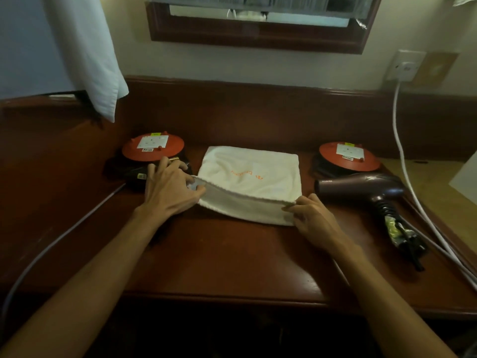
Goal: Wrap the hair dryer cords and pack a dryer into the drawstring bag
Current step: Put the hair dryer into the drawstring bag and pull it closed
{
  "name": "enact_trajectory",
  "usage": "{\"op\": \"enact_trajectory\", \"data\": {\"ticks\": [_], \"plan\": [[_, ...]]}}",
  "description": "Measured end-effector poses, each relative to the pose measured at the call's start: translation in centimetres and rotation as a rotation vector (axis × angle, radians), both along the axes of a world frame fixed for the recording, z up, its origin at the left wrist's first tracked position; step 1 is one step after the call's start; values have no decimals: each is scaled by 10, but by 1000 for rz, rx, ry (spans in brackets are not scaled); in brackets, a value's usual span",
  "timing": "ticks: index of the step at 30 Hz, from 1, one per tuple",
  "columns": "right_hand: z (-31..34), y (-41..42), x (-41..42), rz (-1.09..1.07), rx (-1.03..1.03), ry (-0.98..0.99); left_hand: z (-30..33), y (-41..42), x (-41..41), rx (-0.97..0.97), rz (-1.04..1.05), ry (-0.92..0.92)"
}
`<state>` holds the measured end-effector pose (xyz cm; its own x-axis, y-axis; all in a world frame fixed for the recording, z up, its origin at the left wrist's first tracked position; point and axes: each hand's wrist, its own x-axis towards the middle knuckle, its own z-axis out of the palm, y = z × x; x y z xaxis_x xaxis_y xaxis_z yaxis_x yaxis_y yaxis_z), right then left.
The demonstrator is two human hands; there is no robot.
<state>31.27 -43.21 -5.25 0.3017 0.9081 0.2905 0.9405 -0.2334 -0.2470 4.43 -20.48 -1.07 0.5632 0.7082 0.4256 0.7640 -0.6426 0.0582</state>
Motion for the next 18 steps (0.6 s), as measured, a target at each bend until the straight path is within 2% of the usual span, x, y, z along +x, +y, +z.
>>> {"op": "enact_trajectory", "data": {"ticks": [3,6,9,11,12,14,16,18], "plan": [[-1,-9,0,-10,81,12,-3,-5,-2,23,18,65],[-4,-21,11,-116,157,85,-8,-13,-5,18,-33,118],[-8,-26,26,-246,136,135,-7,-24,-2,40,-117,97],[-8,-29,29,-216,70,163,-3,-31,0,11,-177,110],[-6,-33,30,-172,34,210,-1,-32,-1,-60,-217,105],[8,-46,29,-83,51,442,4,-32,-8,-293,-322,52],[26,-60,24,-61,279,727,11,-35,-14,-486,-449,-49],[35,-56,21,-114,467,730,15,-41,-4,-572,-542,-223]]}}
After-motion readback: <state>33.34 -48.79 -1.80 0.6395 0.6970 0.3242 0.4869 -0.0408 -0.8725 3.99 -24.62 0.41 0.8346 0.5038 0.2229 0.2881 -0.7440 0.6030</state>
